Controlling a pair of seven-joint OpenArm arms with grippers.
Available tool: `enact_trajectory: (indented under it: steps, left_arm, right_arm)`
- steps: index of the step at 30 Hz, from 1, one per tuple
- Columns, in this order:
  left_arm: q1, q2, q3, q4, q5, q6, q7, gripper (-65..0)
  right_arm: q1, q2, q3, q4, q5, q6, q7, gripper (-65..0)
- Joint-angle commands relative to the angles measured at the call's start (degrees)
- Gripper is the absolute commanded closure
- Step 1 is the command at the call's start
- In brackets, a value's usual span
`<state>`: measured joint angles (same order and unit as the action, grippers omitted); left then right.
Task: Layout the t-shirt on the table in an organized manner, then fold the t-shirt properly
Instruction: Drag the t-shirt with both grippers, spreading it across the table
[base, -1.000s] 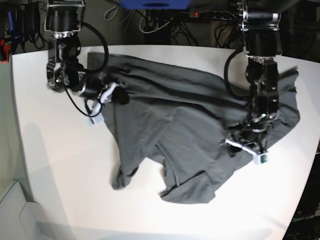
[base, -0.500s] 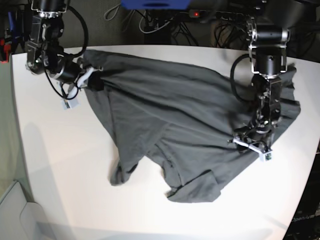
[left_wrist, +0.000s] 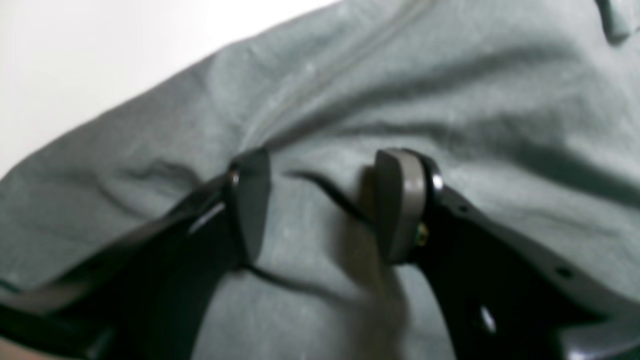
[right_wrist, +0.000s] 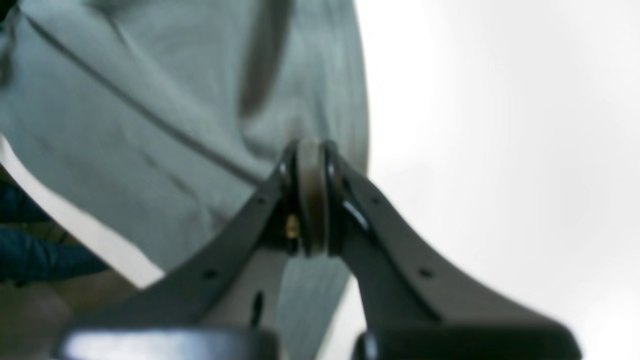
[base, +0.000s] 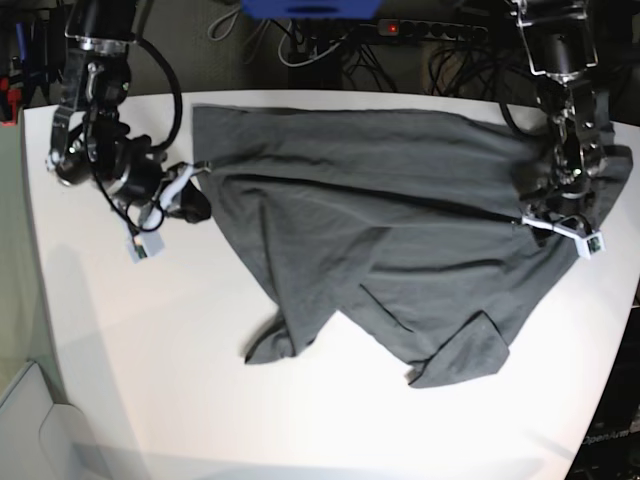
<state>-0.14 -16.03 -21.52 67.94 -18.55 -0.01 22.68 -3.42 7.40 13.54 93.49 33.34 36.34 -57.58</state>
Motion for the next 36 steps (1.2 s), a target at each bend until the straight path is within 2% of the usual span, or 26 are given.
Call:
enact_trajectory:
  steps: [1,5,9,12,17,21,26,29,33,36]
  left_arm:
    - [-0.52,-0.72,-0.59,1.2,-0.22,0.05,0.05,-32.9]
    - [-0.52,-0.72,-1.21,1.64,-0.22,-0.03,0.05,-32.9]
    - [-0.96,-0.54,-1.03,3.13,-0.22,0.14,0.05,-32.9]
    - [-0.96,1.39,-1.21,8.32,-0.22,0.05,0.05,-32.9]
    - [-3.77,4.21,0.81,12.8,-0.05,-0.12,0.05,-32.9]
    - [-8.25,5.35,5.12,8.32,0.22,0.23,0.05,-32.9]
    - [-13.62,5.35,8.81,-2.23,0.22,0.23,-0.39,-32.9]
    - [-16.25,4.82,7.32,-8.03,0.22,0.23,-0.48,-32.9]
    - [-18.45,3.07,3.19,-13.39,0.22,0.23,-0.48,-32.9]
    - [-18.45,2.36,1.08,-13.83,0.13,0.05,-0.48,-32.9]
  right_arm:
    - [2.06,0.03,-0.57,0.97,0.81,0.54,0.83,0.0]
    - [7.24,-0.94,-7.43,-0.17,0.81,0.54,1.27,0.0]
    - [13.4,-3.57,-14.2,-8.97,0.81,0.54,1.63,0.0]
    - [16.65,-4.98,-15.08,-18.2,0.81,0.54,3.74,0.0]
    - [17.71,-4.81,-15.17,-26.72,0.81,0.54,8.92,0.0]
    - [17.44,-3.31,-15.17,-28.83,0.81,0.54,9.63,0.0]
    - [17.18,-0.76,-14.99,-29.01,0.81,0.45,9.63,0.0]
    - [16.39,1.88,-14.73,-28.83,0.81,0.1,9.45,0.0]
    - [14.72,4.87,-14.64,-28.66,0.81,-3.85,9.71,0.0]
    - [13.31,6.8,-14.64,-28.57,0.9,-4.47,10.86,0.0]
